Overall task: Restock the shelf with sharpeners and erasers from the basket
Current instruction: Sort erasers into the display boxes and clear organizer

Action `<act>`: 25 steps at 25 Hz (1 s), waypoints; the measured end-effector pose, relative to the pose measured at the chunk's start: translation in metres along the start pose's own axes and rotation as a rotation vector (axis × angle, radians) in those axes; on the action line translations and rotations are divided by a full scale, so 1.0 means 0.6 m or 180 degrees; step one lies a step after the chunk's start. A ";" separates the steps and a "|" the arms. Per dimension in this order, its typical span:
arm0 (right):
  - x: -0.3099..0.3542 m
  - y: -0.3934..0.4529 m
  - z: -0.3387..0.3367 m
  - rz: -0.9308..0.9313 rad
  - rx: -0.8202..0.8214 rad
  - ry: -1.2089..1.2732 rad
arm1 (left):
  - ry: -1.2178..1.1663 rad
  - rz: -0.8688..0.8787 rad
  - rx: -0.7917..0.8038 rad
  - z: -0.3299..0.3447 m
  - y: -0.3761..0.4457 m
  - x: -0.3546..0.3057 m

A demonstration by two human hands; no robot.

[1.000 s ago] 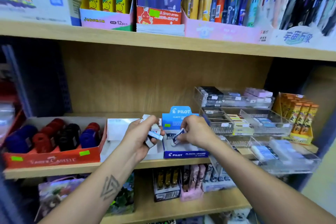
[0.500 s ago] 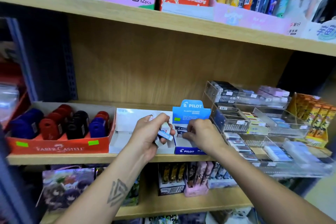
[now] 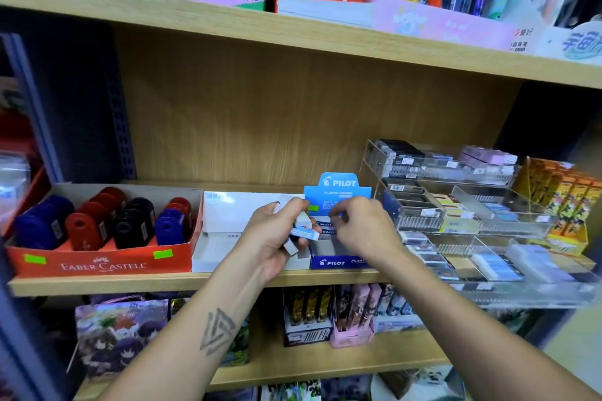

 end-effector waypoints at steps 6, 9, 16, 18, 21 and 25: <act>0.021 -0.040 -0.028 0.0074 0.1187 0.3451 | 0.0191 0.0517 -0.0216 0.023 0.000 0.004; 0.000 -0.033 -0.038 -0.0034 0.0699 0.3409 | 0.0058 0.0598 -0.0088 0.028 -0.003 0.001; -0.014 -0.025 -0.074 -0.0415 0.0046 0.2921 | 0.0136 0.0042 0.0469 0.028 -0.013 0.000; -0.018 -0.031 -0.077 -0.0419 0.0166 0.3008 | 0.0023 -0.0009 0.0574 0.037 -0.021 0.004; -0.034 -0.053 -0.093 -0.0453 0.0492 0.2968 | 0.0038 0.0051 0.0421 0.060 -0.024 0.015; -0.077 -0.085 -0.148 -0.0478 0.0724 0.2219 | -0.0068 0.0014 0.0595 0.134 -0.024 0.017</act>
Point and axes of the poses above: each hand's wrist, its own y-axis towards the middle knuckle, its own z-axis out of the palm, x = y × z, the point moved 2 cm from there along y, towards the middle knuckle, and after that the axes turned 8 degrees about x, right-handed, at the moved point
